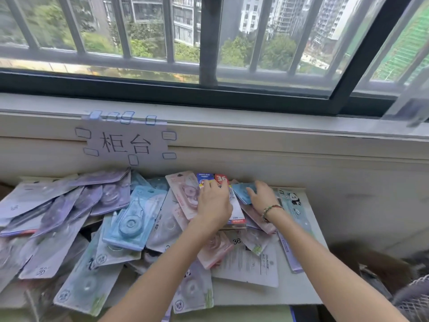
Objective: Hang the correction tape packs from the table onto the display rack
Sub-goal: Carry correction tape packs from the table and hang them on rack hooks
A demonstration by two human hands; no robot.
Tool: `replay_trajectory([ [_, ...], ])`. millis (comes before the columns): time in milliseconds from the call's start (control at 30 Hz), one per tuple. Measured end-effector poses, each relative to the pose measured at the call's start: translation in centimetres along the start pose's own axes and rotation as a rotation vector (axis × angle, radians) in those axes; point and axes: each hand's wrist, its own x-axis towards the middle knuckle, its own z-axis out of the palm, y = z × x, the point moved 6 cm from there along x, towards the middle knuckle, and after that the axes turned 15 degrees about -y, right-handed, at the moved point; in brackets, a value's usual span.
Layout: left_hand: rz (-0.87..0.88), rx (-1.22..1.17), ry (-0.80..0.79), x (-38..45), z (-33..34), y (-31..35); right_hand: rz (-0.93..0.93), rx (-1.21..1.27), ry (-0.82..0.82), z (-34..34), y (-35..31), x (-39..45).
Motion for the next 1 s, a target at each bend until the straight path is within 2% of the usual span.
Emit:
replay_trajectory([
  [167,-0.060,-0.025,0.039,-1.2,-2.0,-3.4,-0.029,-0.014,-0.021,0.9,-1.0,0.5],
  [400,-0.201,-0.093,-0.032,-2.4,-1.1,-7.1,-0.209,0.219,0.099,0.5,-2.3,-3.7],
  [533,-0.190,-0.191,0.015,-2.8,-0.2,-6.7,-0.147,0.390,0.162,0.5,-1.9,-4.8],
  [600,-0.195,-0.240,0.014,-2.8,0.1,-6.6,-0.008,0.258,0.171,1.1,-1.6,-4.9],
  [700,-0.214,-0.247,-0.052,-2.9,1.0,-6.9,0.141,0.088,0.061,2.4,-1.4,-5.4],
  [867,-0.235,-0.294,-0.132,-3.1,1.5,-7.8,0.137,0.045,-0.091,3.7,-1.0,-5.2],
  [1000,-0.230,-0.387,-0.126,-3.2,1.2,-8.1,0.076,0.044,-0.087,3.2,-1.2,-5.4],
])
